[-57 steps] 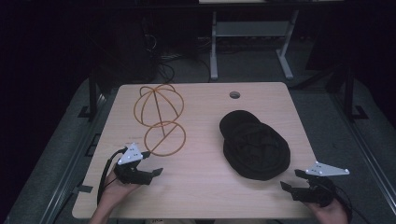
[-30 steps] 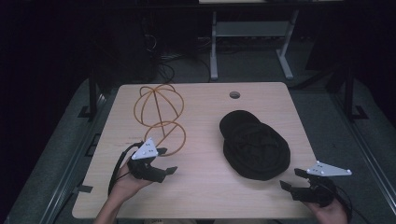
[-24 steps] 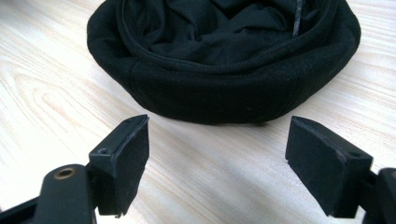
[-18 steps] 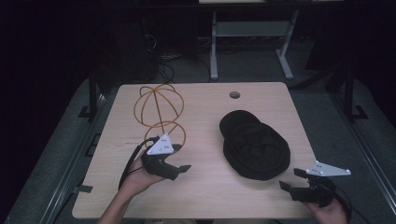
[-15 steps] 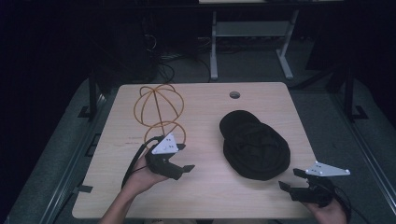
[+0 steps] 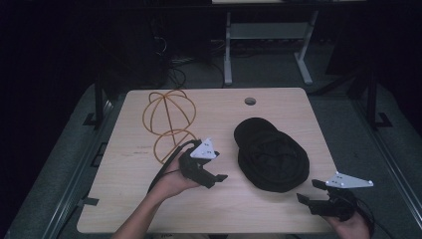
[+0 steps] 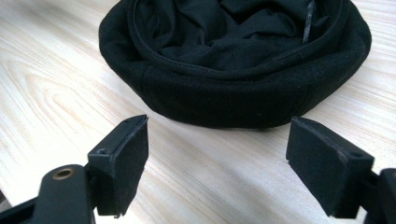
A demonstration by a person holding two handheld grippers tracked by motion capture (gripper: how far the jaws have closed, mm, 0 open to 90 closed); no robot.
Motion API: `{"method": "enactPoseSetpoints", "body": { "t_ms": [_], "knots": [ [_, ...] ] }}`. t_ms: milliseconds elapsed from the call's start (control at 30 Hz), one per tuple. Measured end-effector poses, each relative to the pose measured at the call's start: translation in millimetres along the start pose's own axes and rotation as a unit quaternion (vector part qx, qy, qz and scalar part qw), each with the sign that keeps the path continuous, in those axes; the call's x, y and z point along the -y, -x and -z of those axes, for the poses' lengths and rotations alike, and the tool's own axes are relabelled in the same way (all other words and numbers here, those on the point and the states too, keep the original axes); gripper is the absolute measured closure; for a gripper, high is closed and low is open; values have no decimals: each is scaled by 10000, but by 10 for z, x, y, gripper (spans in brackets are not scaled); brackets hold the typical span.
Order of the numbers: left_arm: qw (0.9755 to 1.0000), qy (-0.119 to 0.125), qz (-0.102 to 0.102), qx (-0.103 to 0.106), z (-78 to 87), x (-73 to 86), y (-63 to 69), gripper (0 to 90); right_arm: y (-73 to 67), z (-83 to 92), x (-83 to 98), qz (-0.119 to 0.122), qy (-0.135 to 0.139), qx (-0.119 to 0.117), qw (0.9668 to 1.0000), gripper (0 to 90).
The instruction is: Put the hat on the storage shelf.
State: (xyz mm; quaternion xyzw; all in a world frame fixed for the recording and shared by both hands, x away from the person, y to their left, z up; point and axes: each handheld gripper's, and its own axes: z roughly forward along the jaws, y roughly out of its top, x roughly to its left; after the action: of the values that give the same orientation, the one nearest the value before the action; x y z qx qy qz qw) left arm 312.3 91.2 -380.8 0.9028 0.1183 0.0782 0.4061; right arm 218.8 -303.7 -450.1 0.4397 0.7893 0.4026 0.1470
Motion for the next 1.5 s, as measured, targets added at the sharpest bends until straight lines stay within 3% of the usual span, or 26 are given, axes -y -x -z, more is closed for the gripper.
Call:
{"method": "enactPoseSetpoints", "body": {
  "t_ms": [567, 967, 1267, 1367, 1500],
  "knots": [
    [9981, -189, -268, 517, -469, -296, -6, 239, 19, 10, -4, -49, 41, -65, 10000, 205],
    [9932, -428, -548, 930, -818, -520, 32, 245, 30, 22, 2, -23, 78, -89, 9999, 205],
    [9889, -677, -645, 1154, -1084, -539, 76, 260, 33, 32, 5, -48, 89, -113, 9999, 205],
    [9862, -786, -757, 1242, -1156, -552, 80, 271, 29, 28, 3, -41, 82, -128, 9999, 206],
    [9844, -935, -819, 1245, -1239, -568, 85, 286, 25, 23, 2, -24, 73, -135, 9999, 205]
  ]
}}
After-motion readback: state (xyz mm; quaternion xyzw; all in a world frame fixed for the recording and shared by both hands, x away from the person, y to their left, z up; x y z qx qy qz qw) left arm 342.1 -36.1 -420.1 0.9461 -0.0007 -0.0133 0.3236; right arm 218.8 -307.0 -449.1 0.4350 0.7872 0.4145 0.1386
